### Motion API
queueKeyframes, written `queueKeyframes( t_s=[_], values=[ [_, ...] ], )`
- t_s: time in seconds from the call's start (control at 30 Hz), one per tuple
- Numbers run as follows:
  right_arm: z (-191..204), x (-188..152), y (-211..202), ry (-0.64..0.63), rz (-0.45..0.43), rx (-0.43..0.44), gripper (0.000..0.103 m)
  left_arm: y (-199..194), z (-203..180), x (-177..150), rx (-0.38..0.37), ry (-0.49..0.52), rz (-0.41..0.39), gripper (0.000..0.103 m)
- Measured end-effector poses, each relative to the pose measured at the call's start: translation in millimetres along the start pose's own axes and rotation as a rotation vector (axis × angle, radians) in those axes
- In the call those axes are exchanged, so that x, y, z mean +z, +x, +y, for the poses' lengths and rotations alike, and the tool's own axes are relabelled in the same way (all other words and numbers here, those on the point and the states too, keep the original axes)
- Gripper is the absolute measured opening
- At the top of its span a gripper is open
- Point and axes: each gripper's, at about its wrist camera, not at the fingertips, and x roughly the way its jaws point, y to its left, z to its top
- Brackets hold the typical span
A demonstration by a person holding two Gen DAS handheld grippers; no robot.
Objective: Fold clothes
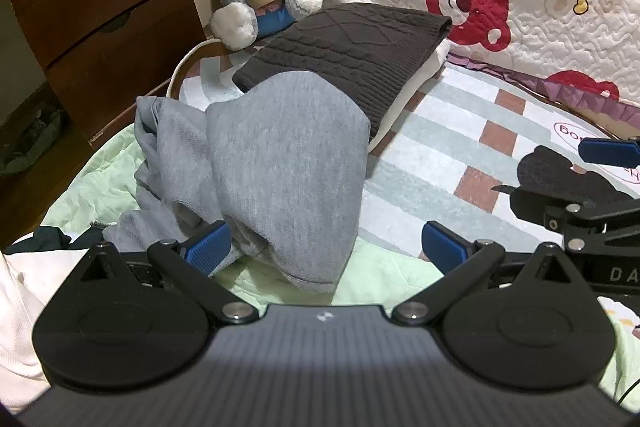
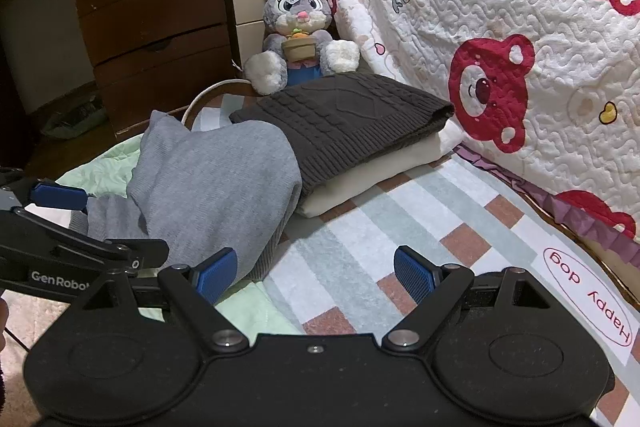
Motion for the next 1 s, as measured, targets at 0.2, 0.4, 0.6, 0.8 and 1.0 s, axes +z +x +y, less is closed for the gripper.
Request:
queueKeyframes(
  t_s=[0.2, 0.4, 0.6, 0.8, 1.0],
  values=[
    [0, 0, 1, -0.003, 0.003, -0.001, 0.089, 3, -1, -1, 0.000, -0.003, 0.002, 0.103],
    [-1, 1, 2, -0.008, 0.007, -0.002, 0.089, 4, -1, -8, -0.005, 0.000, 0.008, 0.103],
    [-1, -2, -1, -0.016, 0.002, -0.004, 0.089, 6, -2, -10, -0.007, 0.006, 0.018, 0.103],
    [1, -2, 0, -0.017, 0.003, -0.010, 0.089, 6, -3, -10, -0.018, 0.013, 0.026, 0.103],
    [1, -2, 0, -0.015, 0.005, -0.011, 0.089, 6, -3, -9, -0.021, 0.017, 0.034, 0.103]
  ],
)
